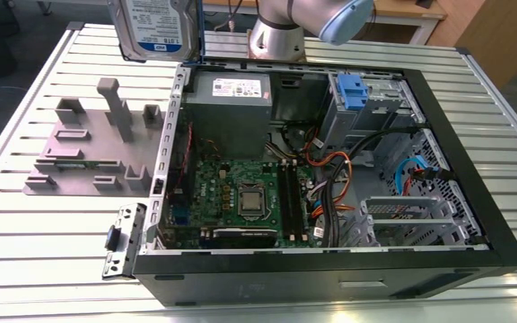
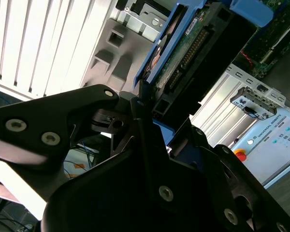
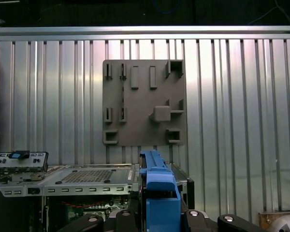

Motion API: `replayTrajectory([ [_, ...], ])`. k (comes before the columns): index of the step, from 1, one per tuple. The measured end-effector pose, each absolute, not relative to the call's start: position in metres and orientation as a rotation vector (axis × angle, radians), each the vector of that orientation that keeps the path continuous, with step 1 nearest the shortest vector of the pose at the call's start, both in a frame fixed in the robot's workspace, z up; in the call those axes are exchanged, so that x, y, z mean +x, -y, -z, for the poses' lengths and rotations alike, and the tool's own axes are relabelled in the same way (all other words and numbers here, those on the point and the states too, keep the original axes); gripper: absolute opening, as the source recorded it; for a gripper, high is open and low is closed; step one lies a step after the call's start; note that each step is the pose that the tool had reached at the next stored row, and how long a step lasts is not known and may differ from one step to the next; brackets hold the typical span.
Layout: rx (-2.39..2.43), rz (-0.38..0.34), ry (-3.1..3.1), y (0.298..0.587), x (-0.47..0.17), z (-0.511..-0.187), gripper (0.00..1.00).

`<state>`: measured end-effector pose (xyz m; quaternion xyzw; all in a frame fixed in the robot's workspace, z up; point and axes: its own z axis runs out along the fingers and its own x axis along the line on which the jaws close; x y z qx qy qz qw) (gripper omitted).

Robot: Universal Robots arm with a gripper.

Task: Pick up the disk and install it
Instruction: 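Pick up the disk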

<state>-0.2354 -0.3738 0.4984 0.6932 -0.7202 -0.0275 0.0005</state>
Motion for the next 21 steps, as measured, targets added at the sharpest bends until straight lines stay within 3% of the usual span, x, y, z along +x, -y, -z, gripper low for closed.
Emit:
replayTrajectory([
  [21,2.177,0.086,2.262,0.3777,-0.235,-0.498,0.36],
])
